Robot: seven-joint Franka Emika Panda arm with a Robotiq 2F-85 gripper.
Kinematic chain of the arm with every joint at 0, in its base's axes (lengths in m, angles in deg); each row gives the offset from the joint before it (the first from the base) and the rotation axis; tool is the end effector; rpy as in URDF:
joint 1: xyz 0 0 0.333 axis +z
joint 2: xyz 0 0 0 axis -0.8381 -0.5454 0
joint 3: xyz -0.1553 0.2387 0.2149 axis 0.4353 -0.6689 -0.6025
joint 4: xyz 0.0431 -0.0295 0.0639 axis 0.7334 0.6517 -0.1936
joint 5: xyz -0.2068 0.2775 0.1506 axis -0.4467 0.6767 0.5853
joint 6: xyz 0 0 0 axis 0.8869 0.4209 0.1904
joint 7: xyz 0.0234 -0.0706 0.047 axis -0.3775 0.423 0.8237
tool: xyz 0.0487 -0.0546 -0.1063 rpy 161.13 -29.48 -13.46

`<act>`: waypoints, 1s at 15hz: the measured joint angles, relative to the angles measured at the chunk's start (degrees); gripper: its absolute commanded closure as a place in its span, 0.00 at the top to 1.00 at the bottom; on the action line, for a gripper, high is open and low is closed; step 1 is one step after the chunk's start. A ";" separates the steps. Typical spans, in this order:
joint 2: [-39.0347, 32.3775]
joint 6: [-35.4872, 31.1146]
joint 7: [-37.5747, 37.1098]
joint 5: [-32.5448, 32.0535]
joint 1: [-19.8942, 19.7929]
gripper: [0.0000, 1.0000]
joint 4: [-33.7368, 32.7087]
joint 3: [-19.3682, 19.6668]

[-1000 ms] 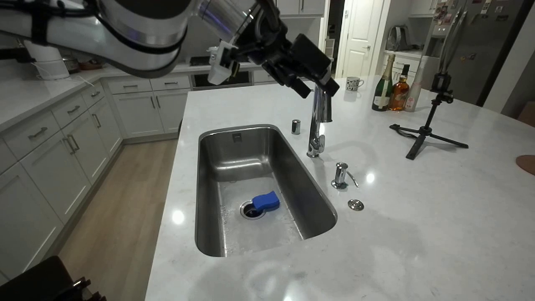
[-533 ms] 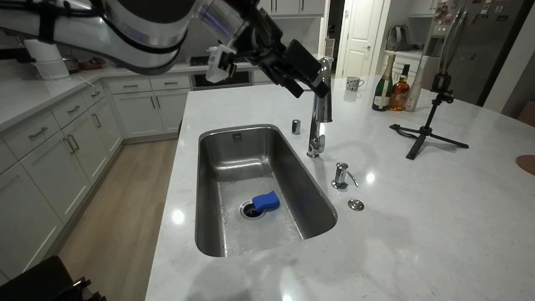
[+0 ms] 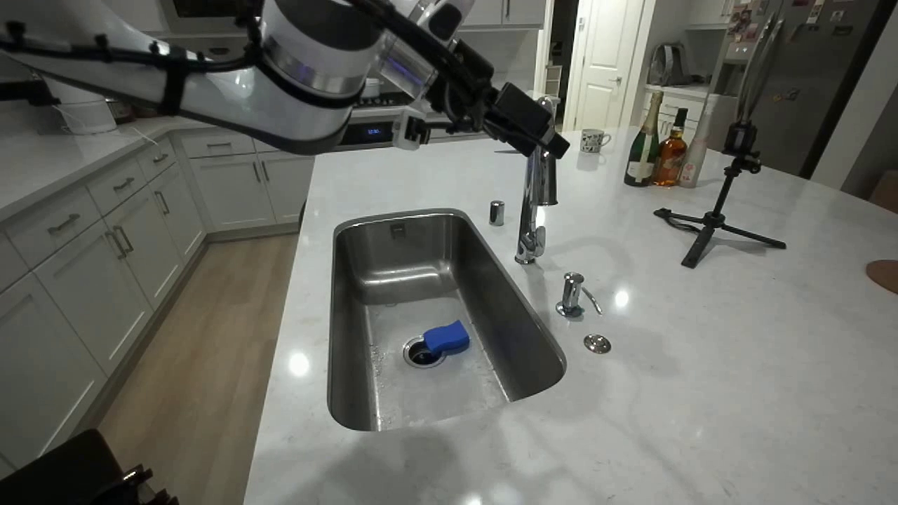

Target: Move the faucet nozzle to the center

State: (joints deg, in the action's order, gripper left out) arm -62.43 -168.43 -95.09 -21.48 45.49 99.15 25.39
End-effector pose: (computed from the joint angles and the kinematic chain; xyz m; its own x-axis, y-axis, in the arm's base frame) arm 0.6193 -0.2440 0.5993 0.5799 -0.2412 0.7782 -0.6497 -0.7133 0.2630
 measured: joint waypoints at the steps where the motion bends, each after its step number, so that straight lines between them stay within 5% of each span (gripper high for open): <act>1: -2.00 0.00 -1.94 -1.83 0.20 1.00 -2.25 0.01; 11: -16.71 0.07 -3.21 -4.71 0.46 0.99 -22.20 1.28; 13: -18.86 0.22 -3.01 -4.71 0.32 0.87 -24.95 1.76; 14: -19.84 0.32 -2.54 -4.66 0.07 0.69 -26.07 1.77; 15: -20.71 0.32 -1.56 -4.35 -0.21 0.63 -26.98 1.75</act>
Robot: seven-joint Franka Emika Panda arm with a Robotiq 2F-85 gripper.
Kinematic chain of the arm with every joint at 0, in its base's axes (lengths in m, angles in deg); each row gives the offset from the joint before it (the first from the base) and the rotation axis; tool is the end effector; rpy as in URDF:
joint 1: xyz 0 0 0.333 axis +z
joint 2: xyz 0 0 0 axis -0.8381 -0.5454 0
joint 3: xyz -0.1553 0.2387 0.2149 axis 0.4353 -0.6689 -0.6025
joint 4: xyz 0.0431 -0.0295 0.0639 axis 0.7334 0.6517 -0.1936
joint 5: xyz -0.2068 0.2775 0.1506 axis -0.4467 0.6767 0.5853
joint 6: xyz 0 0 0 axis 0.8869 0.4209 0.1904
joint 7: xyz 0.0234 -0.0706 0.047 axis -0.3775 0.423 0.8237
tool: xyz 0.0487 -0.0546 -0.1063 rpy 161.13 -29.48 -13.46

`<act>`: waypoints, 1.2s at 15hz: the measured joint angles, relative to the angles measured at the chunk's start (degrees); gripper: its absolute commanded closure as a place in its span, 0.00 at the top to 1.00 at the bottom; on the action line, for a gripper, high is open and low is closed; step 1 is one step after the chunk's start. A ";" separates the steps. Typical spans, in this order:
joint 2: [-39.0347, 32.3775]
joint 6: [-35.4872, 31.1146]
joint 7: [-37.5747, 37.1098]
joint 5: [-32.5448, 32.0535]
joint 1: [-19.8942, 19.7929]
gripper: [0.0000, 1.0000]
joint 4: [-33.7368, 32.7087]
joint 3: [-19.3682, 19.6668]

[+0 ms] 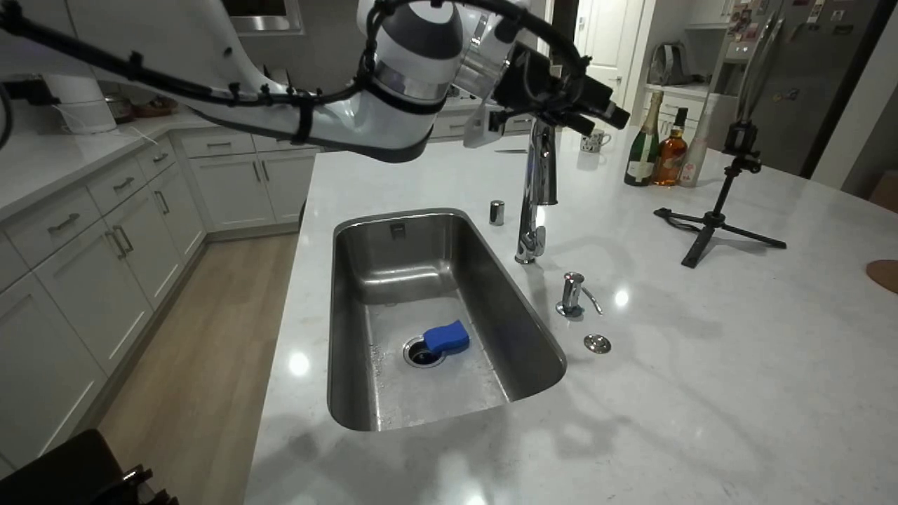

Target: Move the faucet nozzle to the center

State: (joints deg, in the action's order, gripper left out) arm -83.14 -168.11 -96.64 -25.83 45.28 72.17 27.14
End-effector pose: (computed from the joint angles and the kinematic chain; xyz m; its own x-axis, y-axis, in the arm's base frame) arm 0.7299 -0.2737 0.5898 0.5296 -0.0984 0.8425 -0.6671 -0.6618 0.3421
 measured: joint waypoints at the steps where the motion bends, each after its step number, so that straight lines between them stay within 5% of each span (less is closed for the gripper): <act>1: -0.78 0.00 1.44 0.99 -0.43 0.63 -0.77 -0.22; 9: -2.51 -0.69 16.97 12.00 -5.53 0.02 -2.98 -6.25; 12: -2.50 -1.96 26.63 19.30 -9.20 0.00 -3.04 -11.56; 16: -2.50 -3.28 45.53 36.04 -9.75 0.00 -3.42 -11.93; 18: -2.50 -3.21 53.73 39.58 -11.92 0.00 -3.75 -15.36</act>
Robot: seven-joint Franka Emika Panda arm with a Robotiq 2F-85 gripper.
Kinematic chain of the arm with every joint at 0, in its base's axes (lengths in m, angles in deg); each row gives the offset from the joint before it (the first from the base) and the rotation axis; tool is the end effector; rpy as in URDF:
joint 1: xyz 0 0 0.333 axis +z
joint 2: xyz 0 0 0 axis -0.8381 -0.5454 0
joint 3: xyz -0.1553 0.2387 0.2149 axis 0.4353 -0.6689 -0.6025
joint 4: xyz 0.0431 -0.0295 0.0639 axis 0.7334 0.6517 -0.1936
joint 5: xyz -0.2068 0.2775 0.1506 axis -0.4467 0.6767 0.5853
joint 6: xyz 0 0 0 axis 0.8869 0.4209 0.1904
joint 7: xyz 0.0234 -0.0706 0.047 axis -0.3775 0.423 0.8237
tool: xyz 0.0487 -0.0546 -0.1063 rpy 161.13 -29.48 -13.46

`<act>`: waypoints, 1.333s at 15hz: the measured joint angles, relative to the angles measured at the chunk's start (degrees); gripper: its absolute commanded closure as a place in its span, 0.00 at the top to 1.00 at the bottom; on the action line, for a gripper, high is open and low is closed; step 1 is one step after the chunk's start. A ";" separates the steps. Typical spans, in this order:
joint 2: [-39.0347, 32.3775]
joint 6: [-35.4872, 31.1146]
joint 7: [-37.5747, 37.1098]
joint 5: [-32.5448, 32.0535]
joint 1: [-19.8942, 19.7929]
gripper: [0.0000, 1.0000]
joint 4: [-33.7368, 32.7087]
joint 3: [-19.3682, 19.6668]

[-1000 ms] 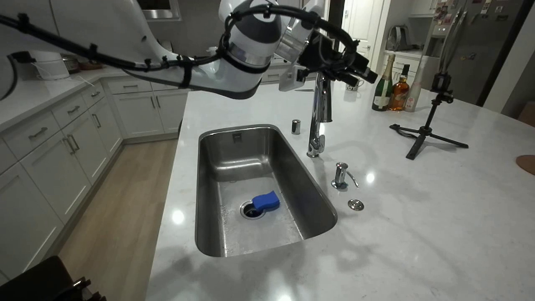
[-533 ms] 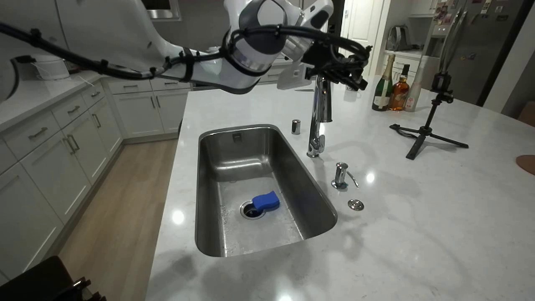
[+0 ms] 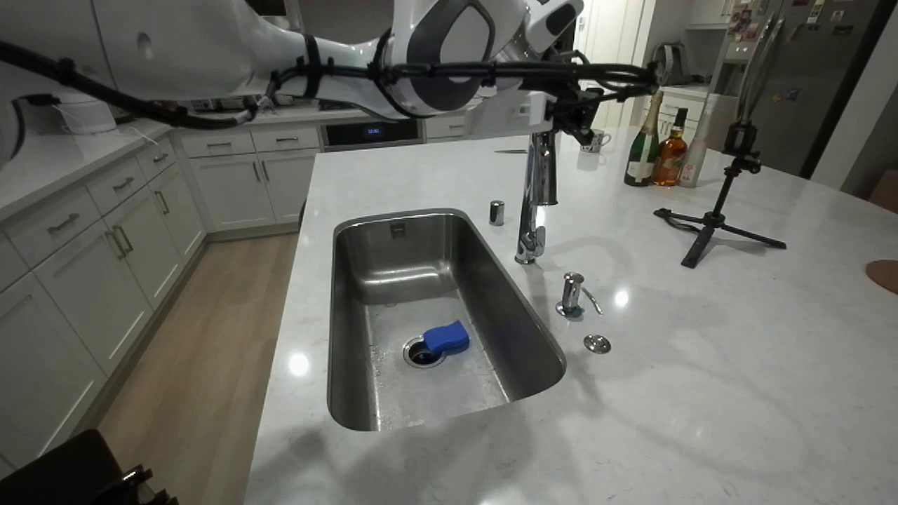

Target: Move the faucet nozzle to the center

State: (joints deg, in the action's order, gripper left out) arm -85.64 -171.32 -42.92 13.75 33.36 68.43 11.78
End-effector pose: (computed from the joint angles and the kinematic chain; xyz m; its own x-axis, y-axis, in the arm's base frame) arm 0.7375 -0.2956 0.5941 0.6829 0.0502 0.7288 -0.2479 -0.9225 0.2958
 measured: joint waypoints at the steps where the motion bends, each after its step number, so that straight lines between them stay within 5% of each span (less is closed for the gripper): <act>1: 0.00 0.00 3.96 1.36 -1.31 0.00 -0.06 -1.97; 10: -0.30 1.12 34.10 18.76 -3.91 0.00 -0.33 -5.52; 20: -0.33 4.88 26.72 20.74 -4.95 0.00 -0.48 -6.72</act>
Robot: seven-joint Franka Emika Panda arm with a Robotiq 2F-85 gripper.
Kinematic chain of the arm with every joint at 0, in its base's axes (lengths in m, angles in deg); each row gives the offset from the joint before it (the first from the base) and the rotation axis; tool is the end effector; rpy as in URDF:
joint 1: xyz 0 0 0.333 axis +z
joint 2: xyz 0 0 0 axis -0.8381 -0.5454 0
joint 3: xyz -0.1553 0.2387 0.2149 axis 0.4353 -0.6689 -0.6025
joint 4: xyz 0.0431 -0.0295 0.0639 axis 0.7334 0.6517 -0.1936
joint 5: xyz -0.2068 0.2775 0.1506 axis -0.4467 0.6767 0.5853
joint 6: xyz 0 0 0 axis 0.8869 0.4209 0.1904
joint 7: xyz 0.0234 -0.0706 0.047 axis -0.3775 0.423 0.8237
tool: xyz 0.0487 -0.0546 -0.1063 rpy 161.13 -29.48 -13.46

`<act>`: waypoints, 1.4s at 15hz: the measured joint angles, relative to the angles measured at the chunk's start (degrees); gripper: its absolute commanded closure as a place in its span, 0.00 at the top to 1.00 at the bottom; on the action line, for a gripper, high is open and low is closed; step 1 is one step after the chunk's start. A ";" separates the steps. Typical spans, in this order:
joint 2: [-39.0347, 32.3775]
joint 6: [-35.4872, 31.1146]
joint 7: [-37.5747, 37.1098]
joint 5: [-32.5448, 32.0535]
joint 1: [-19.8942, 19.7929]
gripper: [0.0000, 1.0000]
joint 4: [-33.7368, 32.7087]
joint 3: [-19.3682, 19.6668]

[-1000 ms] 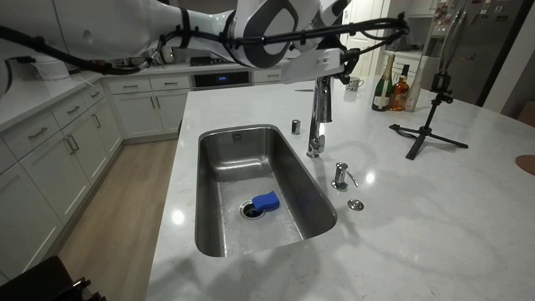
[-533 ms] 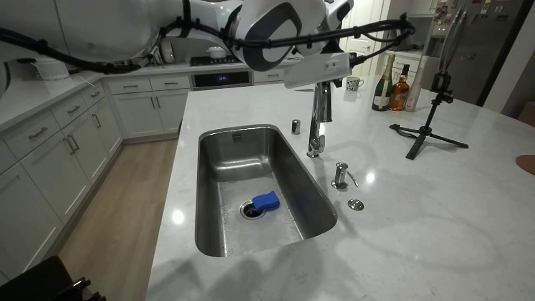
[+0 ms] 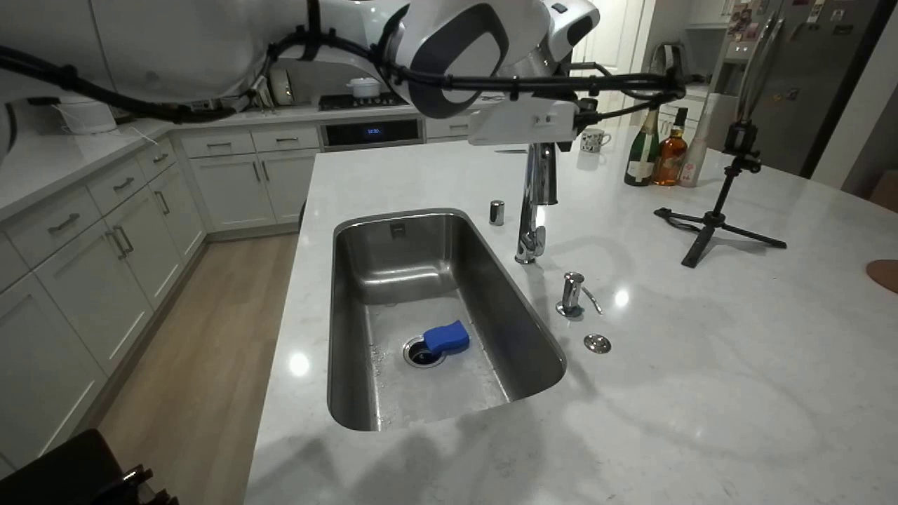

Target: Move the faucet nozzle to the center

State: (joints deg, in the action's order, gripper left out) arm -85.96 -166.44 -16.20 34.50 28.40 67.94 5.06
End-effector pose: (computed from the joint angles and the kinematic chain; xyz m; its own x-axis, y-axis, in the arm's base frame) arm 0.7327 -0.3043 0.5846 0.6889 0.1629 0.7063 0.0094 -0.9764 0.2160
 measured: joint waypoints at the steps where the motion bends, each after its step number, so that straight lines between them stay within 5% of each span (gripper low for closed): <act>1: 0.05 0.00 -0.77 0.00 0.04 0.00 0.00 0.00; 21: 2.87 5.46 -3.24 -0.57 1.53 0.00 0.74 -1.04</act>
State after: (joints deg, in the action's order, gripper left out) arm -83.09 -160.98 -19.43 33.93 29.93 68.68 4.02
